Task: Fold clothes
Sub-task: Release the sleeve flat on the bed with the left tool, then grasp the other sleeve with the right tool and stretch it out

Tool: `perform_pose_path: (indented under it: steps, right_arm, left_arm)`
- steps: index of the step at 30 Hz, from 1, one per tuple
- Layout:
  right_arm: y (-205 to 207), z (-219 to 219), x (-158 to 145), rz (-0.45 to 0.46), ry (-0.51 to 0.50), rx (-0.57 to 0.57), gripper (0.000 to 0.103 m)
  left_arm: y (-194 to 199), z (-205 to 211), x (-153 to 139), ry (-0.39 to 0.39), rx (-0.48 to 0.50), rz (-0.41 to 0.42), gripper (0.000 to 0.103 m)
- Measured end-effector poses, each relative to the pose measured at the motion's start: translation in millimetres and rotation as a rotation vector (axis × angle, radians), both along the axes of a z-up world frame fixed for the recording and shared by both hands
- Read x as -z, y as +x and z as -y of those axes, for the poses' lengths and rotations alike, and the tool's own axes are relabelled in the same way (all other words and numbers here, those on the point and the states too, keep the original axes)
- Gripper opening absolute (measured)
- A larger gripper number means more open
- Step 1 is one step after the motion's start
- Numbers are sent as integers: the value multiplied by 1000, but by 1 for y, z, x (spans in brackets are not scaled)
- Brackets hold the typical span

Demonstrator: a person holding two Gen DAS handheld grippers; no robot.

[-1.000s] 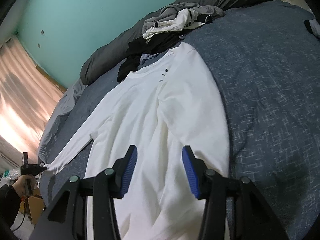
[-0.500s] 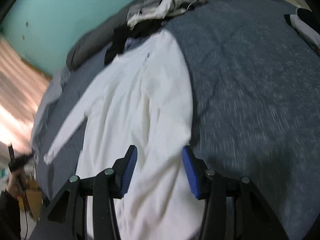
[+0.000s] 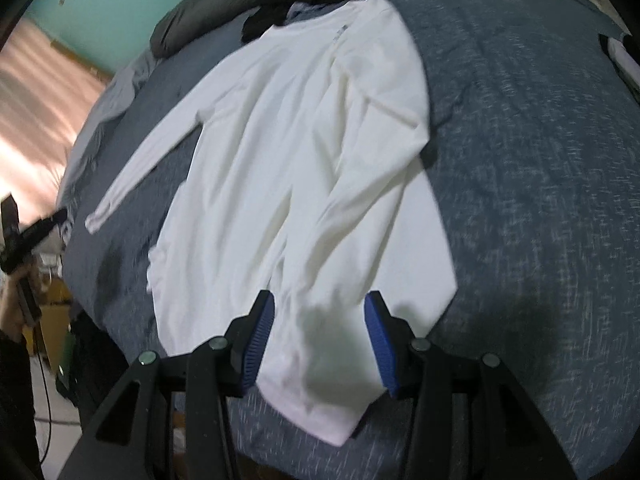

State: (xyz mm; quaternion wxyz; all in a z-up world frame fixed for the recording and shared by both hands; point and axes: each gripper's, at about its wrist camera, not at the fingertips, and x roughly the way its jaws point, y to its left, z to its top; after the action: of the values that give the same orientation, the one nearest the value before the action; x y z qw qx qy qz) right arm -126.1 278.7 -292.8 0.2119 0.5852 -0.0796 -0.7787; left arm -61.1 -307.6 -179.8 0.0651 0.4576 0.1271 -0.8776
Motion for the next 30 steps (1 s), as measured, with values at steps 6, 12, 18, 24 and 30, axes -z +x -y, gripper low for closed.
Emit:
perform_pose_path:
  steps: [6, 12, 18, 24, 30]
  right_arm:
    - [4, 10, 11, 26, 51, -41, 34]
    - [5, 10, 9, 1, 56, -61, 6]
    - [2, -9, -7, -46, 43, -29, 2]
    - [-14, -61, -33, -87, 32, 70, 2]
    - [-36, -122, -61, -139, 71, 176, 2]
  left_arm:
    - [6, -25, -7, 0, 52, -16, 39]
    - [10, -29, -10, 4, 61, -24, 39]
    - [10, -26, -8, 6, 45, -16, 39]
    - [6, -32, -5, -1, 60, -6, 39]
    - [-3, -43, -2, -10, 77, 10, 39]
